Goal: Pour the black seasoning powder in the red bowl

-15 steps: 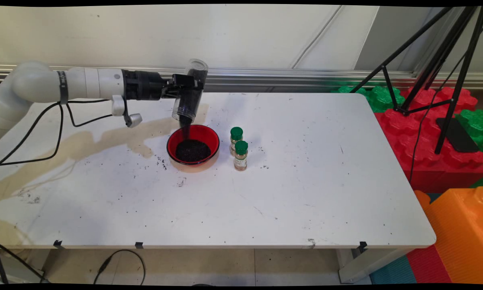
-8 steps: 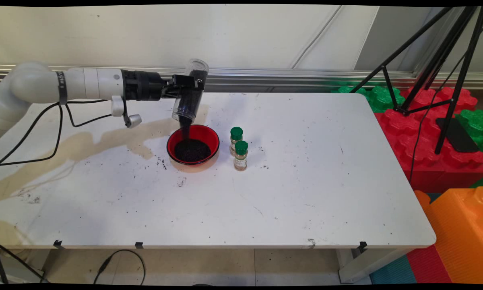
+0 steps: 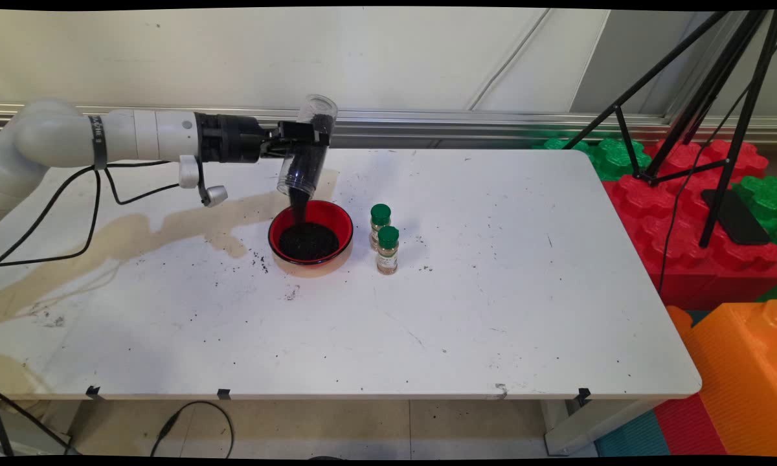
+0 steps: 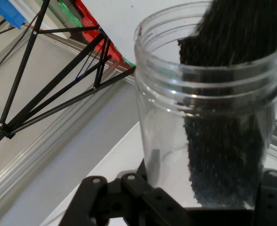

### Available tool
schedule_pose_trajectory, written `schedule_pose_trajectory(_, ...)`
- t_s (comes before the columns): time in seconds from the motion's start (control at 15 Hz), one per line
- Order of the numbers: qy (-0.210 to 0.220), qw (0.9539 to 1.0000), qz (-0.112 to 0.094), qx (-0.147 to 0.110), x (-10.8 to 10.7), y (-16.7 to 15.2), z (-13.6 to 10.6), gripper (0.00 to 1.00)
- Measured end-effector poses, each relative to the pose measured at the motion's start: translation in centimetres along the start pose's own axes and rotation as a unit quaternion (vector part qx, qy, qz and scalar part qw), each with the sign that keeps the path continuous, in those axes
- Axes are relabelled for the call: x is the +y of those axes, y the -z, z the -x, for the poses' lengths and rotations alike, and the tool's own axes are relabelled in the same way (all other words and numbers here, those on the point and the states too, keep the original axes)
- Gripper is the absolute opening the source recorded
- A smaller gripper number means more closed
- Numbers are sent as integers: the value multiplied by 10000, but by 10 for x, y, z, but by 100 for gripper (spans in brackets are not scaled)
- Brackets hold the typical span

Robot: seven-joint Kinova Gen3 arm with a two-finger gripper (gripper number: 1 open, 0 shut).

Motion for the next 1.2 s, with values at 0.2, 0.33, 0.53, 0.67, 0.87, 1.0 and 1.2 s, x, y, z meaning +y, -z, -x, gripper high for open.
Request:
schedule_pose_trajectory(0.2,-20,10000,-13,3,-1,0,-1,0)
schedule_pose_trajectory(0.33,-32,10000,-23,5,-3,0,-1,0)
schedule_pose_trajectory(0.53,-53,10000,-33,8,-4,0,-2,0)
schedule_pose_trajectory(0.67,-67,10000,-39,10,-5,0,-3,0)
schedule_pose_trajectory(0.87,-104,9999,-51,10,-7,-1,-3,0)
schedule_pose_trajectory(1.0,-152,9999,-57,6,-8,-1,-3,0)
schedule_pose_trajectory(1.2,-227,9997,-59,-7,-8,-2,-3,0)
